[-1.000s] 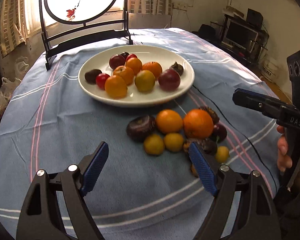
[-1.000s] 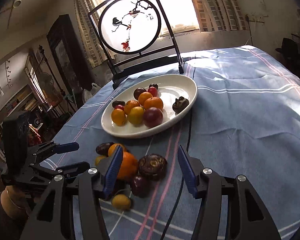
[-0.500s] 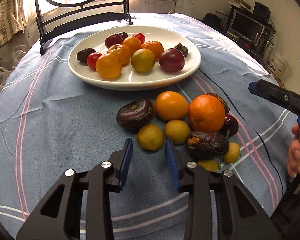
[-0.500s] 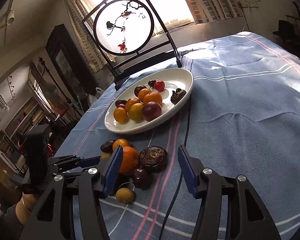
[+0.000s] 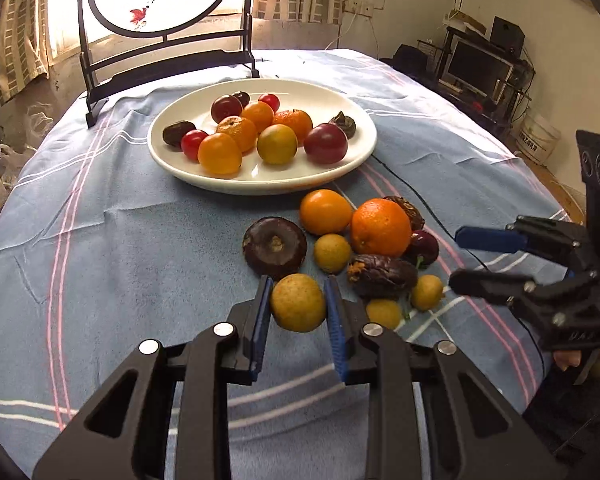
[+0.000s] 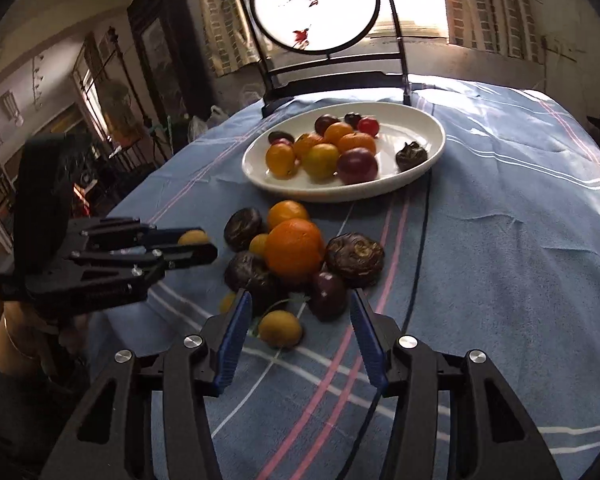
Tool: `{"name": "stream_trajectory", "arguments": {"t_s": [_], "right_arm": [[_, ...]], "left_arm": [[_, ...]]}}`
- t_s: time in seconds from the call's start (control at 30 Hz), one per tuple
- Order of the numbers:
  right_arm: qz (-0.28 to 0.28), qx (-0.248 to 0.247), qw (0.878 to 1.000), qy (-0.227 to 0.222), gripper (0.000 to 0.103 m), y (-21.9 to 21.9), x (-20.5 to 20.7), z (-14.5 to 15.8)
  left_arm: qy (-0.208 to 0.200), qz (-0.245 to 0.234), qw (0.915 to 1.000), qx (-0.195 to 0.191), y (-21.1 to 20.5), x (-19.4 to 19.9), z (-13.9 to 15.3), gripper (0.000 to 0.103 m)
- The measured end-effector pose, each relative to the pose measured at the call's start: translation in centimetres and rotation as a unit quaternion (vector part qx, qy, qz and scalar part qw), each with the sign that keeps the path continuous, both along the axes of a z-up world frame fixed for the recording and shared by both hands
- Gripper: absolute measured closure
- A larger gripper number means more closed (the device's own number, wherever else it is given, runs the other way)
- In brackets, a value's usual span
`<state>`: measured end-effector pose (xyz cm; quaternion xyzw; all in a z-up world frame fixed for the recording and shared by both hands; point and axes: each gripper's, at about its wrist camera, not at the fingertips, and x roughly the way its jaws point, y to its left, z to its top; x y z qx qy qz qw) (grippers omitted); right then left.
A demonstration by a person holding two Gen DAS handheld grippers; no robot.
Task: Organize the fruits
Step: 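Place both yellow tomatoes on the plate and open both grippers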
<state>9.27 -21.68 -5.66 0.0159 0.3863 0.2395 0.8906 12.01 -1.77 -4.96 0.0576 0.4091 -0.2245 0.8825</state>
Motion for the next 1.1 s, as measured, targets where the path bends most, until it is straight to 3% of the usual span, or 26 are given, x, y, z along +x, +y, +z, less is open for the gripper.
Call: {"name": "stream_trajectory", "arguments": {"t_s": [0.17,0.27,0.33,0.47,0.63,0.83,1.1], "right_arm": [[0.016,-0.067,0.998,0.008,0.064,2.7,-0.4,-1.1],[0.01,-0.086,0.996,0.032,0.076,3.2,0.3,-1.8],[0.008,-0.089,0.996,0.029,0.076,3.3,0.1,-1.8],[0.0,-0.061,0.998,0.014,0.076,2.5,-0.9,-0.6],[-0.004,-0.025,0.999,-0.027,0.076,0.7,-1.4,3.2],[-0.037,-0.012,0.998,-0.049,0.076,-1.0,5.5,7.1],[-0.081,-0.008,0.997,-0.008,0.074,-0.9,17.3,5.2]], "left_arm": [[-0.002,0.003,1.0,-0.008,1.3,-1.6,0.4,0.078],[-0.003,0.005,0.9999,-0.013,1.8,-2.0,0.3,0.078],[-0.004,0.005,0.9999,-0.014,1.9,-2.0,0.2,0.078],[-0.008,0.003,0.9997,-0.021,2.1,-2.4,0.3,0.078],[-0.025,0.0,0.9991,-0.034,2.1,-2.0,1.8,0.078],[-0.022,0.01,0.9984,-0.051,0.9,3.6,3.1,0.078],[0.004,0.017,0.9992,-0.036,-2.7,12.4,2.7,0.077]]}}
